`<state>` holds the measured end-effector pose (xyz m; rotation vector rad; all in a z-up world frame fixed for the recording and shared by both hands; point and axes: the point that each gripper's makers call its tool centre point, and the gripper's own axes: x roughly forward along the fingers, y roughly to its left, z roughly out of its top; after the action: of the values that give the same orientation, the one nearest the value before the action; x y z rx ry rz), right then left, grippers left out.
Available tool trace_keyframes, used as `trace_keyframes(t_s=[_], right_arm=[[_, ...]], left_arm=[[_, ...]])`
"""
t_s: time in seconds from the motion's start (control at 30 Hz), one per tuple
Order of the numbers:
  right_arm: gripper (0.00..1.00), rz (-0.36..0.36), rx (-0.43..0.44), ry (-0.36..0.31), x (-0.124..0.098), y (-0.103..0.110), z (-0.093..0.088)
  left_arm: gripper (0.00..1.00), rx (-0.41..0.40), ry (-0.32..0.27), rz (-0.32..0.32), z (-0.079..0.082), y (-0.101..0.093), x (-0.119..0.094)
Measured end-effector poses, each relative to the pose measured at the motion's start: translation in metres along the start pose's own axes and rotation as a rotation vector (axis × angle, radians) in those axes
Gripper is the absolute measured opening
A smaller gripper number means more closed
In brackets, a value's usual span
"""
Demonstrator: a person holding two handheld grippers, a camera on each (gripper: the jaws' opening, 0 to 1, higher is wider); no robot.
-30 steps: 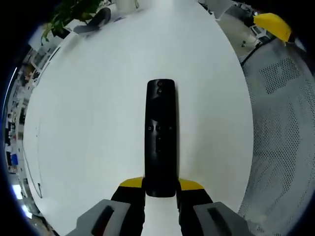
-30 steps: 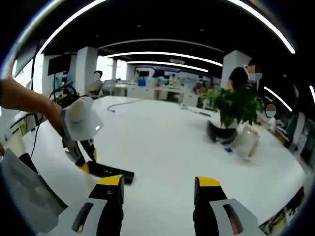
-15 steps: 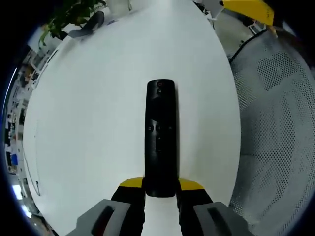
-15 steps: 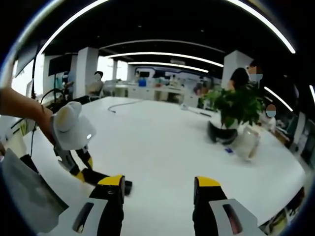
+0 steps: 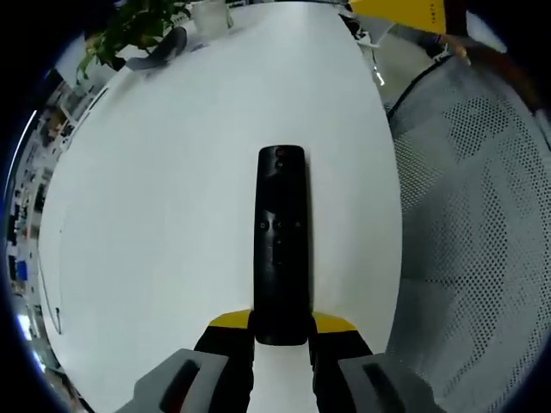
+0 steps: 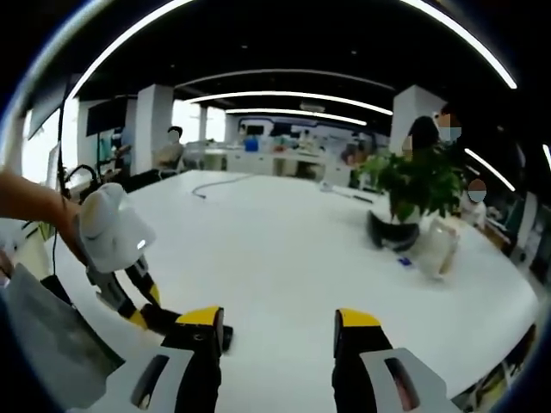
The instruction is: Press the specified remote control buttons in sequence, fully releasing each button before pressing the next.
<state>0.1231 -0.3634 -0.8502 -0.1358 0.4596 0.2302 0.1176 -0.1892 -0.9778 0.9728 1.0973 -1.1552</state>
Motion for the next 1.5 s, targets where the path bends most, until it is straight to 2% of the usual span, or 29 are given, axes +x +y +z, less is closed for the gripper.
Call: trace_keyframes(t_s=[0.17, 0.3, 0.43, 0.5, 0.6, 0.67, 0.8, 0.9, 0.97, 1.0, 1.17, 1.27, 1.37, 1.5], right_arm=[[0.43, 0.065, 0.001, 0.047, 0.002, 0.011, -0.007], [0.35, 0.098, -0.008, 0.074, 0.002, 0.017, -0.010], [0.26, 0.152, 0.003, 0.122, 0.004, 0.024, -0.015], [0.23, 0.203, 0.037, 0.175, 0.006, 0.031, -0.019], [0.16, 0.231, 0.050, 0.173, 0.013, 0.033, -0.012], [0.09, 0.239, 0.050, 0.185, 0.019, 0.036, -0.009], [0.00, 0.290, 0.068, 0.223, 0.030, 0.049, -0.009], [0.00, 0.309, 0.074, 0.248, 0.038, 0.058, -0.017], [0.00, 0.321, 0.074, 0.283, 0.040, 0.064, -0.025], [0.00, 0.331, 0.048, 0.317, 0.040, 0.068, -0.032], [0.00, 0.337, 0.019, 0.412, 0.039, 0.070, -0.051], [0.00, 0.357, 0.059, 0.481, 0.040, 0.074, -0.064], [0.00, 0.390, 0.117, 0.596, 0.035, 0.080, -0.081], [0.00, 0.382, 0.088, 0.621, 0.036, 0.081, -0.089]], left_arm=[[0.23, -0.003, -0.010, 0.001, 0.000, -0.005, 0.000], [0.23, -0.005, -0.026, 0.002, -0.001, -0.011, -0.001], [0.23, -0.014, -0.053, 0.001, -0.001, -0.017, -0.002], [0.23, -0.019, -0.069, -0.001, -0.002, -0.018, -0.002], [0.23, -0.020, -0.082, -0.002, -0.002, -0.021, -0.003], [0.23, -0.022, -0.088, -0.001, -0.002, -0.024, -0.003], [0.23, -0.035, -0.103, 0.001, -0.003, -0.031, -0.005], [0.23, -0.058, -0.117, 0.007, -0.003, -0.037, -0.005], [0.23, -0.070, -0.130, 0.010, -0.003, -0.041, -0.006], [0.23, -0.082, -0.137, 0.012, -0.004, -0.044, -0.006], [0.23, -0.115, -0.185, 0.014, -0.004, -0.051, -0.007], [0.23, -0.129, -0.217, 0.021, -0.004, -0.054, -0.007], [0.23, -0.145, -0.252, 0.024, -0.004, -0.055, -0.007], [0.23, -0.159, -0.294, 0.031, -0.004, -0.059, -0.008]])
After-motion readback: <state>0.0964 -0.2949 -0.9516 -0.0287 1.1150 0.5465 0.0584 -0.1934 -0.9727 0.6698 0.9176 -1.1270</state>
